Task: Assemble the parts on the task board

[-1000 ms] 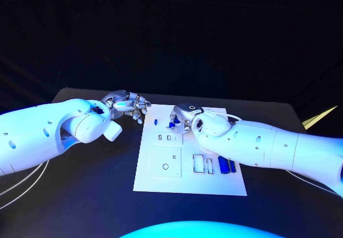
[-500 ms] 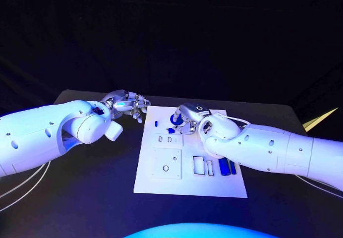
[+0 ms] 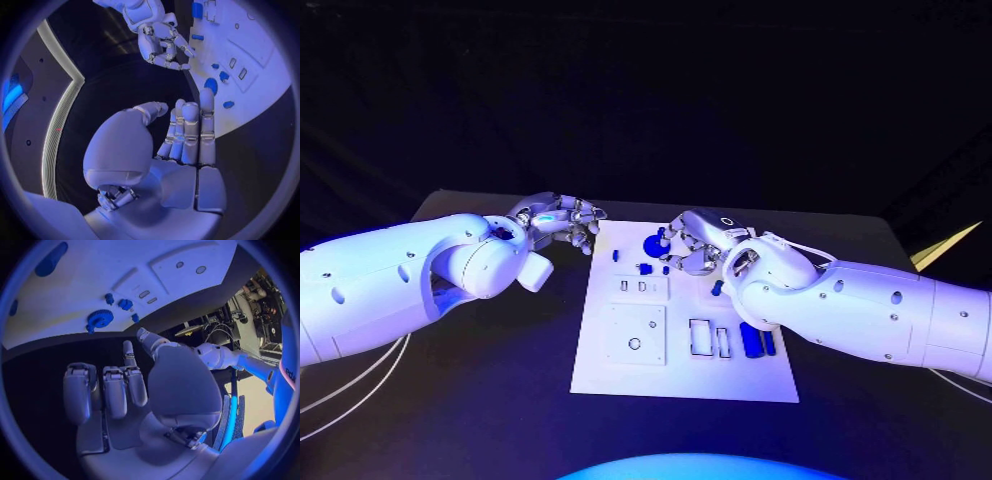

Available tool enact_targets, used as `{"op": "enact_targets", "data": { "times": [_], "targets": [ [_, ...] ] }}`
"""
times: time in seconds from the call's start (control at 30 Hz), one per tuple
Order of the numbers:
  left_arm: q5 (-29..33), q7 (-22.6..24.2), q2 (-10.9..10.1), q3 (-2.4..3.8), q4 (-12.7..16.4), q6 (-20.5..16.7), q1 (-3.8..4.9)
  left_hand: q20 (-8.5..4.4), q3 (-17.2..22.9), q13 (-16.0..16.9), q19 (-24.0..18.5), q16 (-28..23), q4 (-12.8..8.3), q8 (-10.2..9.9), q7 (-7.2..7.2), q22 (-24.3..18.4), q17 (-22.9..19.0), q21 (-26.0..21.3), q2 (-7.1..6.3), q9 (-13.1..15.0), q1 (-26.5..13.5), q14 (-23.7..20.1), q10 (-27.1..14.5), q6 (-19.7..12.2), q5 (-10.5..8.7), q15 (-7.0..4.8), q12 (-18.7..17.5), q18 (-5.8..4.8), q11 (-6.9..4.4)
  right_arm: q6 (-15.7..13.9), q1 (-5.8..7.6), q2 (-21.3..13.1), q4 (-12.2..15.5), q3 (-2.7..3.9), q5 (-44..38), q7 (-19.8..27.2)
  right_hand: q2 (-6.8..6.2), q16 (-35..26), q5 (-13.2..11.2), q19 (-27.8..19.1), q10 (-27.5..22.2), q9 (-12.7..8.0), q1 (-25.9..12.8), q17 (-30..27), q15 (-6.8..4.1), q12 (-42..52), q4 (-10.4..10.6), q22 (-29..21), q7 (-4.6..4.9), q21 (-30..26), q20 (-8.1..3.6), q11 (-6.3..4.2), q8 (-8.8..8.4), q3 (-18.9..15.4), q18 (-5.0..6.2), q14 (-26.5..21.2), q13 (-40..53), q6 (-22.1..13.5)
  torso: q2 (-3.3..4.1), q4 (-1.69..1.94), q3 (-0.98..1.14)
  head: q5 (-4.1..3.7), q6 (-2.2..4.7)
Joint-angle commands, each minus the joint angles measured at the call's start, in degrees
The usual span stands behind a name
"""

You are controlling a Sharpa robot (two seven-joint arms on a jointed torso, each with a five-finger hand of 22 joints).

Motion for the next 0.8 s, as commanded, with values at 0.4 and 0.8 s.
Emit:
{"op": "enact_targets", "data": {
  "times": [0.4, 0.8],
  "targets": [
    [0.3, 1.0, 0.2, 0.02, 0.2, 0.3, -0.22, 0.17, -0.9, -0.8, 0.9, -0.4, 0.4, -1.0, 1.44, -0.8, -0.7, -0.8, 0.40, -0.7, -0.2, 0.0, -0.3, -0.7, 0.68, 0.42, 0.3, -0.15, 0.12, 8.2, 0.64, 4.8, -5.8, 0.01, -0.1, -0.3, -1.80, 0.8, -0.2, 1.6, 4.4, 0.0, -0.3, 15.7, 0.73, -0.1, -1.0, 10.3, 1.76, -0.2, 0.52, 0.85, -1.25, 0.6, -0.70, 6.6, 12.2, -3.2, 0.03, 0.17, -0.16, -0.28, -0.24],
    [0.3, 1.3, 0.0, 0.04, 0.7, 0.2, -0.20, 0.18, -0.9, -0.8, 0.9, -0.4, 0.3, -1.1, 1.45, -0.9, -0.7, -0.8, 0.31, -0.8, -0.1, 0.0, -0.3, -0.7, 0.65, 0.42, 0.3, -0.14, 0.13, 10.0, 0.17, 9.8, -12.0, -0.07, -0.5, -0.7, -2.00, 0.8, -0.2, 1.3, 4.2, -0.4, 1.1, 15.7, 1.31, -0.4, -1.8, 10.0, 2.40, -0.8, 1.11, 1.45, -2.66, 0.3, -0.56, 6.6, 12.0, -4.9, 0.50, 0.81, -0.83, -0.71, -0.38]
  ]
}}
